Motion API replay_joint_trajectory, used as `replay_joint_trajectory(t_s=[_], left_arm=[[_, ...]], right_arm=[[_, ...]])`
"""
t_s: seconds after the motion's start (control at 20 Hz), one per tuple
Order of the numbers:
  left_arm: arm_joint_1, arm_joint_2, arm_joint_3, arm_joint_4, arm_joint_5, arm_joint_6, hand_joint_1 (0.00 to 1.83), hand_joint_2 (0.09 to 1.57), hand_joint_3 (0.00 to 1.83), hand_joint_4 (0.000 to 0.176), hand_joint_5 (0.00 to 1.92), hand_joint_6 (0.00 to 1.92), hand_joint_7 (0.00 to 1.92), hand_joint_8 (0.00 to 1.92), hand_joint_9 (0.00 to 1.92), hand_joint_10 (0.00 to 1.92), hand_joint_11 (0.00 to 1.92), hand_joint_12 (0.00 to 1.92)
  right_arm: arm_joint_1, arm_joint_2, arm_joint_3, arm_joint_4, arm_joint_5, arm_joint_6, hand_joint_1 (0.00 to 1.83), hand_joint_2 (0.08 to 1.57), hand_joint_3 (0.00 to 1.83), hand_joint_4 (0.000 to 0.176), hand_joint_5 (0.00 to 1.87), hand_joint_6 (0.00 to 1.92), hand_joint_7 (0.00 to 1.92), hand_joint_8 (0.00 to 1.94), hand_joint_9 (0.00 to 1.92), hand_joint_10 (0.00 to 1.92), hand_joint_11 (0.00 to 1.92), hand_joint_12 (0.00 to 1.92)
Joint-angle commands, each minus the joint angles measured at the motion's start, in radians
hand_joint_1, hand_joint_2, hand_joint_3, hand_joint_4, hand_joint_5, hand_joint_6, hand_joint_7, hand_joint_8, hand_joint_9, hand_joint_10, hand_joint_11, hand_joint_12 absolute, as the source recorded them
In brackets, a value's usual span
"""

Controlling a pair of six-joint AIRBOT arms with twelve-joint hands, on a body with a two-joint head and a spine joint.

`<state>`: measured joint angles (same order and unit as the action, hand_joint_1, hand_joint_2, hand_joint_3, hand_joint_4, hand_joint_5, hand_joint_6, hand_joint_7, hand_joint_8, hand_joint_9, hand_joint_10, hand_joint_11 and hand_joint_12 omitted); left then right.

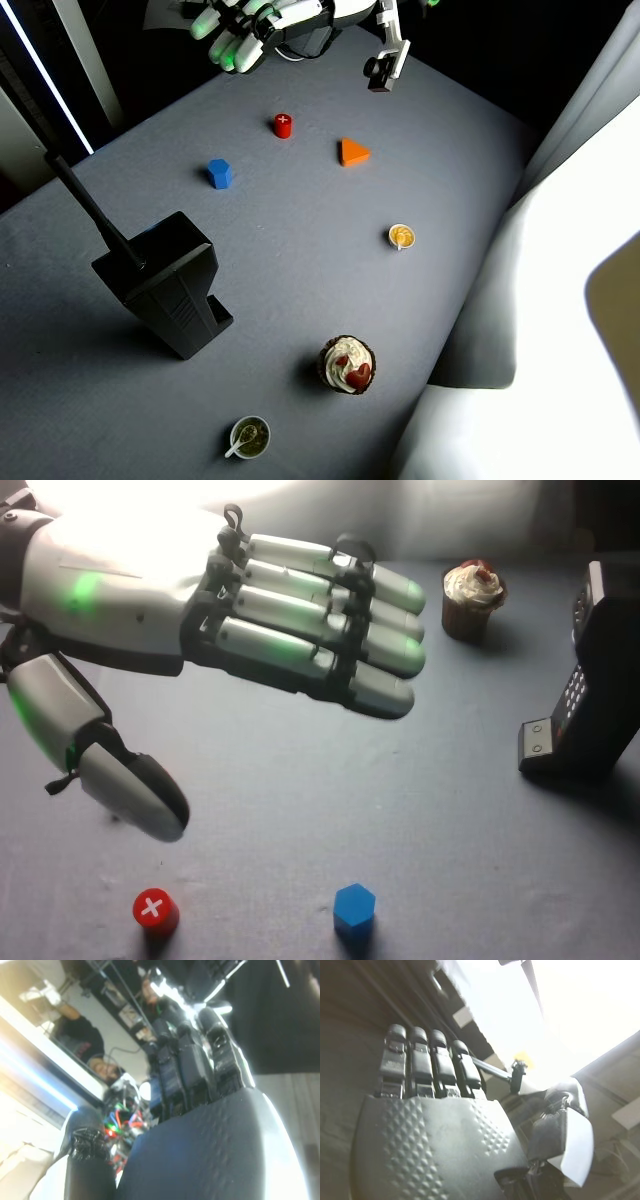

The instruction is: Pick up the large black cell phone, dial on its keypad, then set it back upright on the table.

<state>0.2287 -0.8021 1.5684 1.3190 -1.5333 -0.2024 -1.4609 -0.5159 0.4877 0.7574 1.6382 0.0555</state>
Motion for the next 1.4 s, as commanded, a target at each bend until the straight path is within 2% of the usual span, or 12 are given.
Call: replay_joint_trajectory(t_s=[0.0,0.1,0.25,0.3,0.45,0.6,0.8,1.0,1.1,1.35], left_arm=[[-0.014,-0.001,0.000,-0.099,-0.041,0.007,0.00,1.11,0.01,0.000,0.12,0.00,0.10,0.00,0.10,0.01,0.00,0.26],[-0.009,-0.005,0.000,-0.088,-0.040,0.014,0.00,1.11,0.00,0.000,0.13,0.00,0.11,0.00,0.11,0.01,0.00,0.27],[-0.009,-0.007,0.000,-0.084,-0.031,0.026,0.00,1.11,0.00,0.000,0.15,0.00,0.13,0.00,0.14,0.01,0.00,0.39],[-0.009,-0.008,0.000,-0.085,-0.028,0.033,0.00,1.11,0.00,0.000,0.16,0.00,0.13,0.00,0.13,0.00,0.00,0.36],[-0.009,-0.014,0.000,-0.091,-0.023,0.046,0.00,1.11,0.00,0.000,0.17,0.01,0.15,0.01,0.15,0.01,0.00,0.31],[-0.009,-0.019,0.003,-0.066,-0.029,0.041,0.00,1.11,0.00,0.000,0.19,0.00,0.17,0.01,0.16,0.01,0.00,0.38],[-0.008,-0.024,0.016,-0.036,-0.029,0.041,0.00,1.11,0.00,0.000,0.18,0.00,0.16,0.00,0.16,0.00,0.00,0.37],[0.003,-0.027,0.017,-0.064,-0.004,0.043,0.00,1.11,0.00,0.000,0.18,0.00,0.16,0.00,0.16,0.00,0.00,0.37],[0.026,-0.023,0.008,-0.065,0.012,0.046,0.00,1.11,0.00,0.000,0.20,0.00,0.17,0.00,0.16,0.00,0.00,0.37],[0.056,-0.006,0.003,-0.093,0.071,0.054,0.00,1.11,0.00,0.000,0.17,0.00,0.14,0.00,0.14,0.00,0.00,0.36]], right_arm=[[0.010,0.004,0.002,0.016,0.126,0.012,0.00,0.90,0.02,0.000,0.02,0.00,0.08,0.00,0.07,0.00,0.00,0.32],[0.011,0.004,0.003,0.016,0.126,0.012,0.00,0.90,0.01,0.000,0.03,0.00,0.09,0.00,0.08,0.00,0.00,0.33],[0.018,0.000,0.002,0.019,0.126,0.031,0.01,0.89,0.00,0.000,0.04,0.00,0.09,0.00,0.09,0.00,0.00,0.38],[0.027,-0.004,0.003,0.036,0.126,0.059,0.01,0.88,0.00,0.000,0.05,0.00,0.10,0.00,0.10,0.00,0.00,0.42],[0.063,-0.035,0.027,0.065,0.126,0.131,0.02,0.92,0.01,0.000,0.04,0.00,0.07,0.00,0.08,0.00,0.00,0.33],[0.101,-0.047,0.060,0.065,0.126,0.170,0.01,0.92,0.00,0.000,0.04,0.00,0.06,0.00,0.06,0.00,0.00,0.31],[0.145,-0.093,0.099,0.038,0.126,0.243,0.00,0.93,0.00,0.000,0.07,0.00,0.08,0.00,0.07,0.00,0.00,0.37],[0.173,-0.145,0.153,0.002,0.126,0.244,0.00,0.91,0.00,0.000,0.10,0.01,0.11,0.00,0.12,0.01,0.00,0.47],[0.186,-0.174,0.190,0.000,0.126,0.244,0.02,0.91,0.00,0.000,0.06,0.00,0.06,0.00,0.07,0.00,0.00,0.36],[0.260,-0.243,0.270,-0.009,0.113,0.244,0.08,0.88,0.00,0.000,0.02,0.00,0.05,0.00,0.05,0.00,0.00,0.34]])
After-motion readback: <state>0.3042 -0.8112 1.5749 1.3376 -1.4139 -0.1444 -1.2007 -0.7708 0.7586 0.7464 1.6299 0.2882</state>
